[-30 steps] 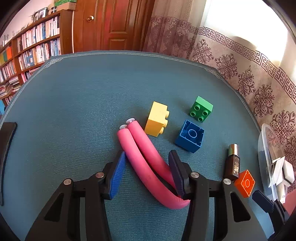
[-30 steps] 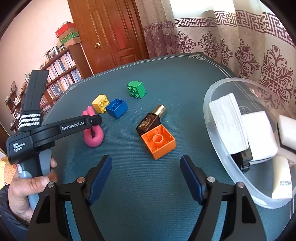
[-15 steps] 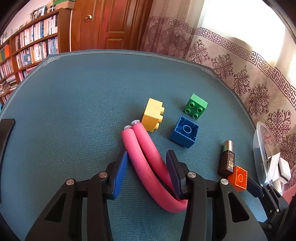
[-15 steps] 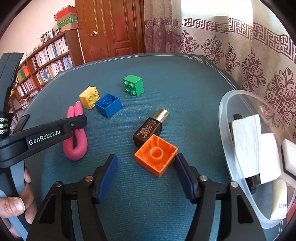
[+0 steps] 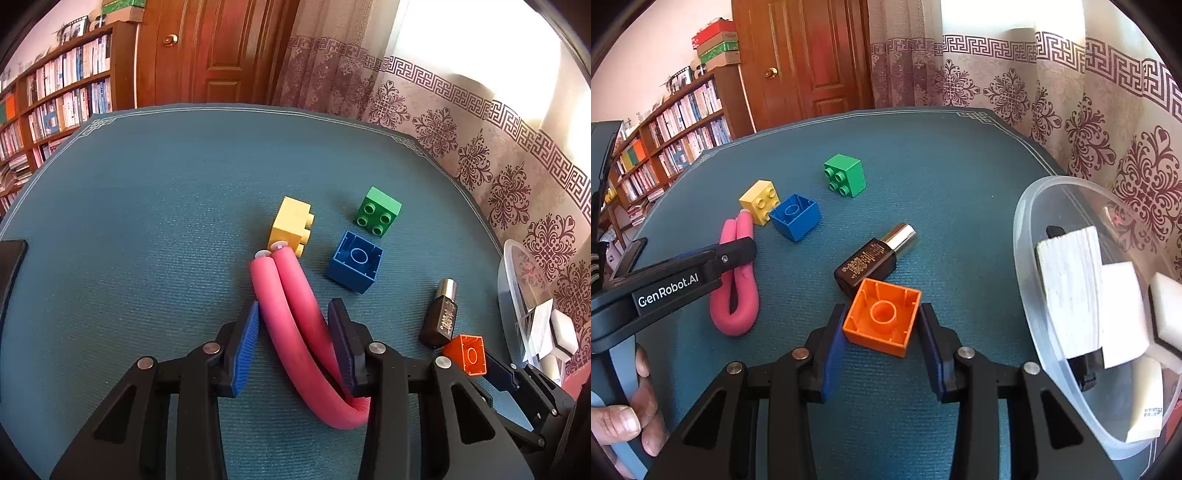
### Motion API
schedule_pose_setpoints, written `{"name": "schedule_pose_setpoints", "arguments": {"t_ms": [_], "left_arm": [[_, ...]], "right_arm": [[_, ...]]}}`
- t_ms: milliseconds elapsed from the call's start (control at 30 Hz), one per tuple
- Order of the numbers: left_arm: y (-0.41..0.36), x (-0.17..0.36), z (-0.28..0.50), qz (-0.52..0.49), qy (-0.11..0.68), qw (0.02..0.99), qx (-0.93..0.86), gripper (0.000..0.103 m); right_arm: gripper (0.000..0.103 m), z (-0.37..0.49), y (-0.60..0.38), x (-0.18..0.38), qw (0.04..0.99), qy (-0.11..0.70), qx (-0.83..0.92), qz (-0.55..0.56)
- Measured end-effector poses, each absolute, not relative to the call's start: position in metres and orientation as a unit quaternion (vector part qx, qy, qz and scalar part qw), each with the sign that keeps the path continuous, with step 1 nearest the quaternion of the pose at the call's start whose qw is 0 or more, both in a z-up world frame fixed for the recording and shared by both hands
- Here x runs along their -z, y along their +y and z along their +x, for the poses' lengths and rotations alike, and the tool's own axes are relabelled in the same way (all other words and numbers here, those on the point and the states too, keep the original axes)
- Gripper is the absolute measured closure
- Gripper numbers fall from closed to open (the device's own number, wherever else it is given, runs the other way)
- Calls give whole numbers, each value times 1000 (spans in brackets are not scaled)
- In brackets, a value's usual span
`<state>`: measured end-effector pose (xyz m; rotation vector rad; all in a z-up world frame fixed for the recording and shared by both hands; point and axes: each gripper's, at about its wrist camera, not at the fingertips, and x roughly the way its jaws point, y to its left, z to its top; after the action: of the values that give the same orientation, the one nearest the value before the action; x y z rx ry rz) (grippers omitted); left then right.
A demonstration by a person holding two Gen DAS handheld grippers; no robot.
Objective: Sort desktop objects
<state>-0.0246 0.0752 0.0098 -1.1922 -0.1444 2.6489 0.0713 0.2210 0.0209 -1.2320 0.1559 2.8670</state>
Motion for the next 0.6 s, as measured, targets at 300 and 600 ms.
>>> {"name": "schedule_pose_setpoints", "arguments": {"t_ms": [300,600], "left_arm": [[81,-18,-21,-401,-49,130,-906,63],[82,-23,-19,-396,-54,138,-906,63]], "right_arm": [[61,84,219,-26,-6,61,-920,-387],[61,93,217,-35,-8,68,-924,-376]]}}
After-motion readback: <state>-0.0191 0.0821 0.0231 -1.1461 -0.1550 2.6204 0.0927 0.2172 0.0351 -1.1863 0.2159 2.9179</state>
